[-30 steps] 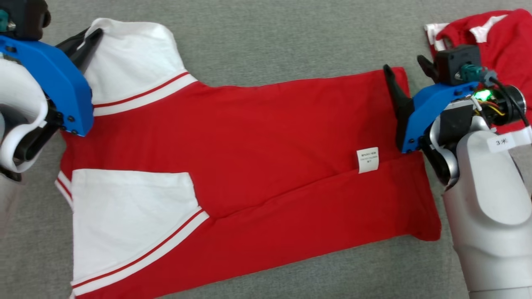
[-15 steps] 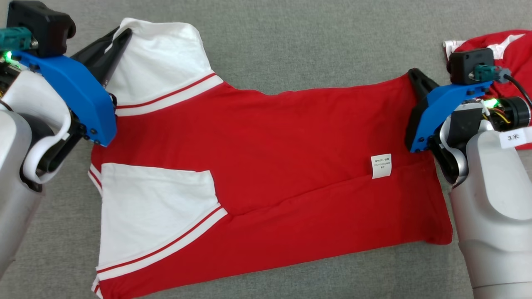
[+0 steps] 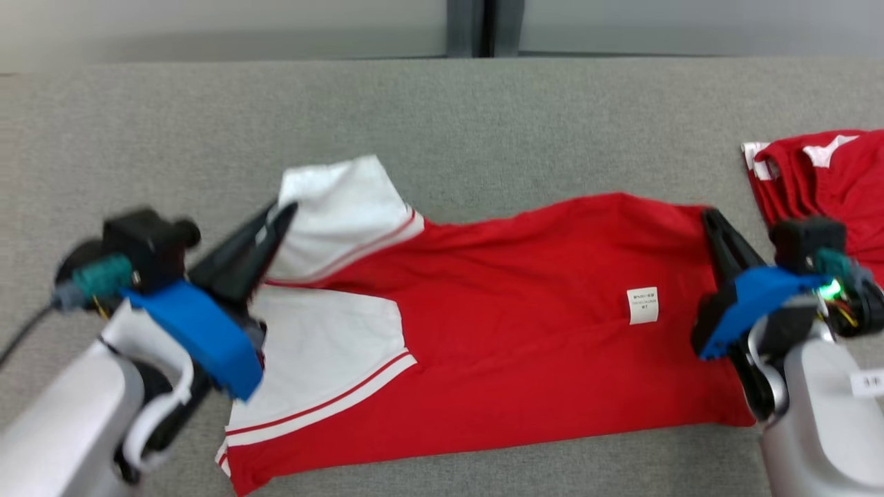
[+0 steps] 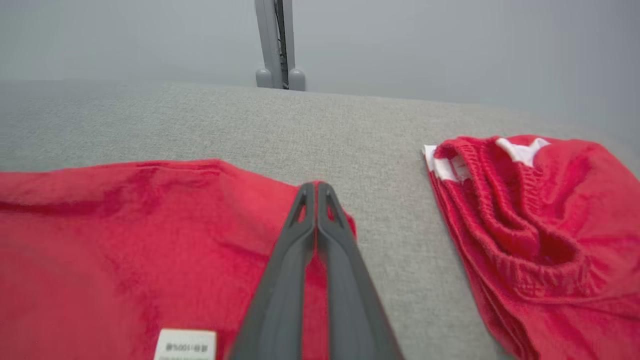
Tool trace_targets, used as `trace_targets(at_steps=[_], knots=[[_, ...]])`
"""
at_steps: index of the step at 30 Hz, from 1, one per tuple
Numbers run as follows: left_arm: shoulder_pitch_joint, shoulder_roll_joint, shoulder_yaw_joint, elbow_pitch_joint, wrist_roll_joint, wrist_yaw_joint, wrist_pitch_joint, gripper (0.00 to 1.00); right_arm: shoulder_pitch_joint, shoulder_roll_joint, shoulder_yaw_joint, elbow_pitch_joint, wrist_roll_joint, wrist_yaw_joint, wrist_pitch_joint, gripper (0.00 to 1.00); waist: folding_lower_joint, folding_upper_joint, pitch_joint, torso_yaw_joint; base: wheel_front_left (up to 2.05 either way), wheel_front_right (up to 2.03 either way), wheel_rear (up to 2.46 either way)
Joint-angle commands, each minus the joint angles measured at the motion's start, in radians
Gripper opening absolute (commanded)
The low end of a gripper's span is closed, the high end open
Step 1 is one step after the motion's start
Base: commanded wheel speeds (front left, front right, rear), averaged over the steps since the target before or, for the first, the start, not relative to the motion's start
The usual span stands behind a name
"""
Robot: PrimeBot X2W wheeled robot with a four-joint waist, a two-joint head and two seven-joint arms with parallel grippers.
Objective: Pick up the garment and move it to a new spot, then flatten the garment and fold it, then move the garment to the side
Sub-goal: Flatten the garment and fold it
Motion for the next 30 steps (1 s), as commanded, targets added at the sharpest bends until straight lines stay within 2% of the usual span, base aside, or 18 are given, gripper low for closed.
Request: trace_targets(at_steps=[1,8,15,16,17,18,21,25,28,30], knots=[[0.058,0.009,-0.006,-0.019,-0.002,0.02,-0.025,0.0,0.056,0.002,-0.019,-0.028,0.001,0.0,-0.015,0.0,0.0002,0.0,-0.023,0.001,0.0,0.0,0.0],[0.295,-0.027,-0.011,-0.015,-0.056,0.096,-0.138,0.0,0.23,0.043,-0.077,-0.133,0.001,0.0,-0.025,0.0,0.0002,0.0,-0.087,0.003,0.0,0.0,0.0],[0.385,-0.072,-0.015,0.054,-0.075,0.104,-0.23,0.0,0.303,0.061,-0.1,-0.17,0.006,0.0,-0.019,0.0,0.0002,0.0,-0.116,0.002,0.0,0.0,0.0],[0.394,-0.082,-0.014,0.066,-0.078,0.103,-0.247,0.07,0.31,0.062,-0.103,-0.174,0.001,0.0,-0.023,0.0,0.0002,0.0,-0.12,0.003,0.0,0.0,0.0],[0.402,-0.09,-0.013,0.078,-0.08,0.101,-0.262,0.42,0.315,0.062,-0.108,-0.177,-0.003,0.0,-0.028,0.21,0.0002,0.0,-0.122,0.003,0.0,0.0,0.0],[0.414,-0.1,-0.006,0.104,-0.082,0.104,-0.295,1.0,0.331,0.064,-0.114,-0.183,-0.007,0.0,-0.039,1.0,0.0002,0.0,-0.128,0.004,0.0,0.0,0.0],[0.43,-0.122,0.025,0.125,-0.097,0.114,-0.346,1.0,0.35,0.065,-0.134,-0.19,0.005,0.0,-0.053,1.0,0.0002,0.0,-0.136,0.007,0.0,0.0,0.0],[0.45,-0.151,0.104,0.115,-0.102,0.152,-0.391,1.0,0.372,0.065,-0.166,-0.196,0.032,0.0,-0.074,1.0,0.0002,0.0,-0.142,0.014,0.0,0.0,0.0],[0.462,-0.167,0.168,0.101,-0.072,0.183,-0.402,1.0,0.378,0.065,-0.175,-0.193,0.043,0.0,-0.081,1.0,0.0002,0.0,-0.146,0.018,0.0,0.0,0.0],[0.467,-0.191,0.233,0.082,-0.015,0.215,-0.403,1.0,0.364,0.065,-0.175,-0.183,0.044,0.0,-0.083,1.0,0.0002,0.0,-0.146,0.021,0.0,0.0,0.0]])
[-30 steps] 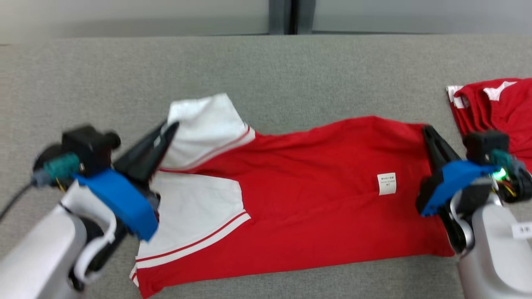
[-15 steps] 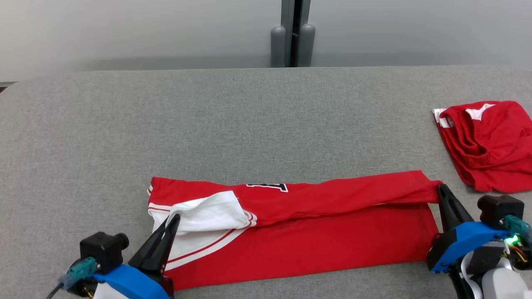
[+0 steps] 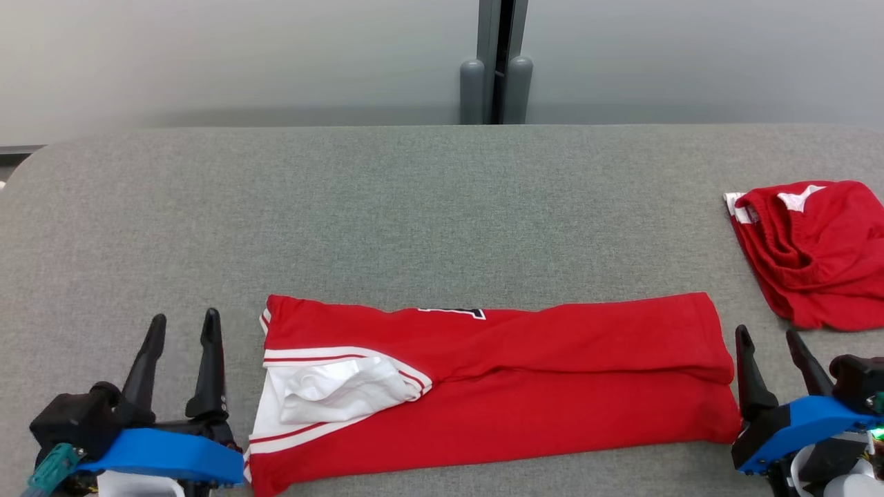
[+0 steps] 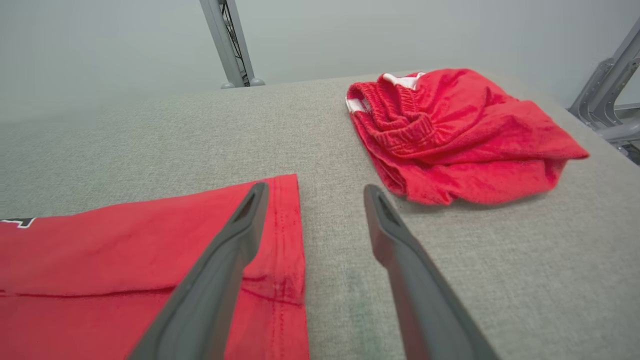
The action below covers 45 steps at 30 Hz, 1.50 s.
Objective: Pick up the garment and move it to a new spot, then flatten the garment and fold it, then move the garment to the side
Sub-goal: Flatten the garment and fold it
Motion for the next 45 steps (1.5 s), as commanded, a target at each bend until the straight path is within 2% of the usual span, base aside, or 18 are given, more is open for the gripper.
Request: trace_targets(at_steps=[1,6,14,15,16,18,19,24,32,36,40,45], knots=[[0.01,-0.011,0.016,-0.008,0.019,0.006,-0.003,1.0,-0.009,0.0,0.006,0.007,-0.001,0.0,-0.002,1.0,0.0,-0.0001,0.0,0.001,0.0,0.0,0.0],[0.035,-0.062,0.093,-0.024,0.091,0.027,-0.004,1.0,-0.048,0.0,0.035,0.073,-0.019,0.0,0.034,1.0,0.0,-0.0001,0.004,0.007,0.0,0.0,0.0],[0.059,-0.098,0.128,-0.007,0.146,0.001,-0.004,1.0,-0.081,0.0,0.03,0.231,-0.064,0.0,0.095,1.0,0.0,-0.0001,0.014,0.043,0.0,0.0,0.0],[0.063,-0.102,0.132,-0.004,0.151,-0.002,-0.004,1.0,-0.079,0.0,0.038,0.243,-0.054,0.0,0.093,0.91,0.0,-0.0001,0.014,0.045,0.0,0.0,0.0],[0.066,-0.106,0.135,-0.003,0.153,-0.004,-0.004,1.0,-0.078,0.0,0.044,0.255,-0.046,0.0,0.09,0.51,0.0,-0.0001,0.014,0.047,0.0,0.0,0.0],[0.071,-0.113,0.14,0.001,0.159,-0.007,-0.004,1.0,-0.074,0.002,0.059,0.276,-0.033,0.0,0.086,0.2,0.0,-0.0001,0.014,0.048,0.0,0.0,0.0],[0.071,-0.115,0.142,0.002,0.16,-0.008,-0.004,1.0,-0.076,0.002,0.062,0.281,-0.025,0.0,0.08,0.0,0.0,-0.0001,0.014,0.046,0.0,0.0,0.0],[0.066,-0.123,0.148,0.003,0.172,-0.014,-0.004,1.0,-0.109,-0.002,0.054,0.267,-0.012,0.0,0.046,0.0,0.0,-0.0001,0.014,0.026,0.0,0.0,0.0],[0.064,-0.132,0.158,0.005,0.185,-0.018,-0.004,1.0,-0.094,-0.015,-0.124,0.147,-0.078,0.0,0.07,0.0,0.0,-0.0001,0.014,-0.011,0.0,0.0,0.0],[0.059,-0.137,0.156,0.013,0.191,-0.023,-0.004,1.0,-0.083,-0.009,-0.165,0.077,-0.055,0.0,0.096,0.0,0.0,-0.0001,0.016,-0.021,0.0,0.0,0.0],[0.049,-0.143,0.151,0.024,0.194,-0.026,-0.004,1.0,-0.075,0.0,-0.084,0.029,0.005,0.0,0.125,0.0,0.0,-0.0001,0.014,-0.023,0.0,0.0,0.0],[0.044,-0.139,0.155,0.032,0.193,-0.029,-0.004,1.0,-0.071,0.001,0.118,-0.029,0.145,0.0,0.133,0.0,0.0,-0.0001,0.01,-0.011,0.0,0.0,0.0]])
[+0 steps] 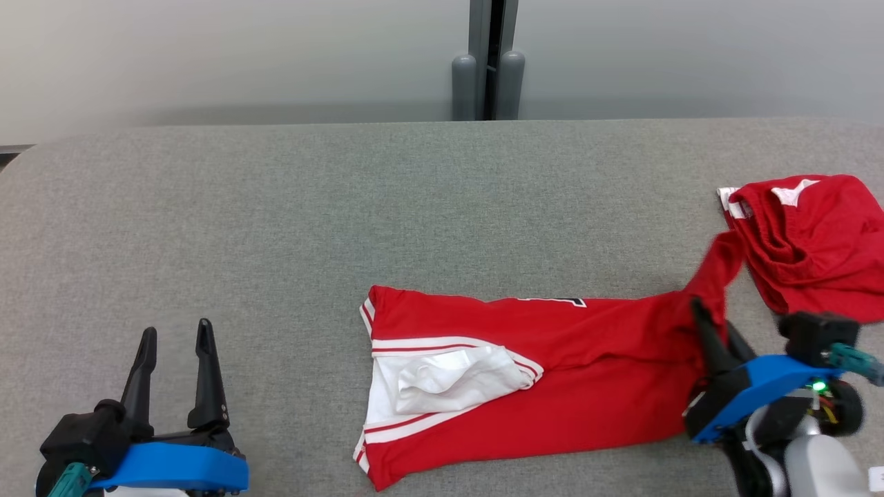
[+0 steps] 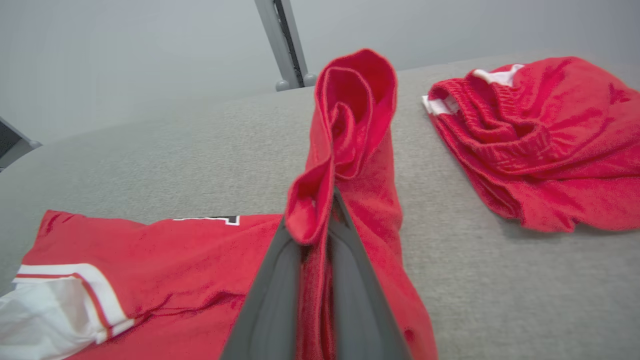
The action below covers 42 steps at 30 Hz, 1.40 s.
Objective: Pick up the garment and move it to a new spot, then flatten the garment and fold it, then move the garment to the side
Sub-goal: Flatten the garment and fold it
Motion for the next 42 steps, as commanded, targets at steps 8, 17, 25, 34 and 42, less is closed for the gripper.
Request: trace_targets(at_steps=[8,17,25,34,42], knots=[[-0.022,0.001,0.007,0.009,-0.004,-0.008,-0.004,1.0,-0.035,0.0,0.414,-0.012,0.232,0.0,-0.024,0.0,0.0,0.0,-0.002,0.04,0.0,0.0,0.0],[-0.033,-0.014,0.005,0.021,-0.003,-0.011,-0.004,1.0,-0.146,0.0,0.66,0.094,0.338,0.0,-0.076,0.0,0.0,0.0,-0.001,0.089,0.0,0.0,0.0],[-0.037,-0.037,0.013,0.033,0.007,-0.023,-0.004,1.0,-0.234,0.0,0.776,0.226,0.44,0.0,-0.126,0.0,0.0,0.0,0.002,0.118,0.0,0.0,0.0],[-0.046,-0.05,0.018,0.048,0.02,-0.036,-0.004,1.0,-0.317,0.0,0.881,0.308,0.536,0.0,-0.208,1.0,0.0,0.0,0.006,0.119,0.0,0.0,0.0],[-0.066,-0.064,-0.006,0.055,0.044,-0.053,-0.004,1.0,-0.365,0.0,0.768,0.408,0.427,0.0,-0.341,1.0,0.0,0.0,0.0,0.099,0.0,0.0,0.0]])
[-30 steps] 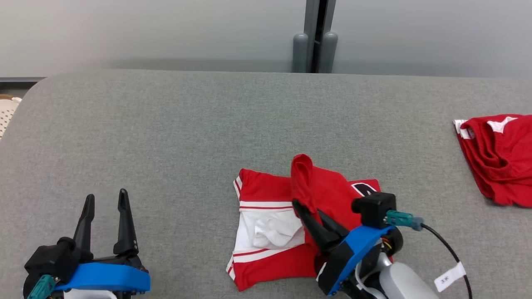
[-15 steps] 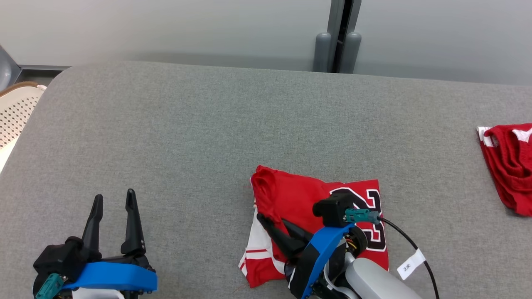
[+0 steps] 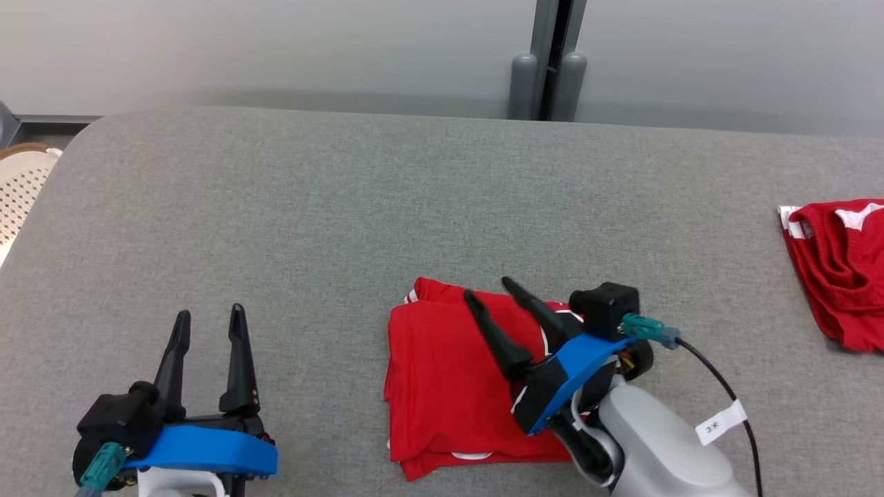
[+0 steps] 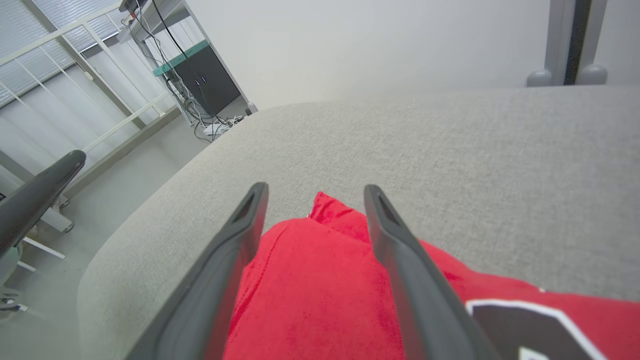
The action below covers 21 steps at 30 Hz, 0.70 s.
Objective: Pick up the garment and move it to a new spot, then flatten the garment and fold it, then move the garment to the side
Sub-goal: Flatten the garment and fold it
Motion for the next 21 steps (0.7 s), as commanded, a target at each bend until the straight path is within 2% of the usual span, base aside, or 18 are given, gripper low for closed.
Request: trace_targets(at_steps=[1,4,9,12,16,21], knots=[[-0.019,-0.008,-0.006,-0.001,0.008,-0.002,-0.004,1.0,-0.02,-0.003,-0.027,0.014,-0.038,0.0,-0.015,1.0,-0.0001,0.0,-0.003,-0.005,0.0,0.0,0.0],[-0.032,-0.015,-0.017,0.008,0.016,-0.009,-0.004,1.0,-0.012,-0.003,-0.148,0.054,-0.182,0.0,-0.045,1.0,-0.0001,0.0,-0.011,-0.016,0.0,0.0,0.0],[-0.049,-0.033,-0.025,0.036,0.012,-0.01,-0.004,1.0,0.066,-0.003,-0.371,0.028,-0.392,0.0,-0.061,1.0,-0.0001,0.0,-0.03,-0.039,0.0,0.0,0.0],[-0.045,-0.042,-0.024,0.052,0.01,-0.017,-0.004,1.0,0.13,-0.003,-0.478,-0.027,-0.444,0.0,-0.064,1.0,-0.0001,0.0,-0.044,-0.05,0.0,0.0,0.0],[-0.014,-0.047,-0.011,0.076,0.019,-0.016,-0.004,1.0,0.219,-0.003,-0.571,-0.092,-0.494,0.0,-0.065,1.0,-0.0001,0.0,-0.062,-0.068,0.0,0.0,0.0],[0.024,-0.06,0.0,0.11,0.031,-0.024,-0.004,1.0,0.303,-0.003,-0.6,-0.138,-0.471,0.0,-0.065,1.0,-0.0001,0.0,-0.08,-0.079,0.0,0.0,0.0]])
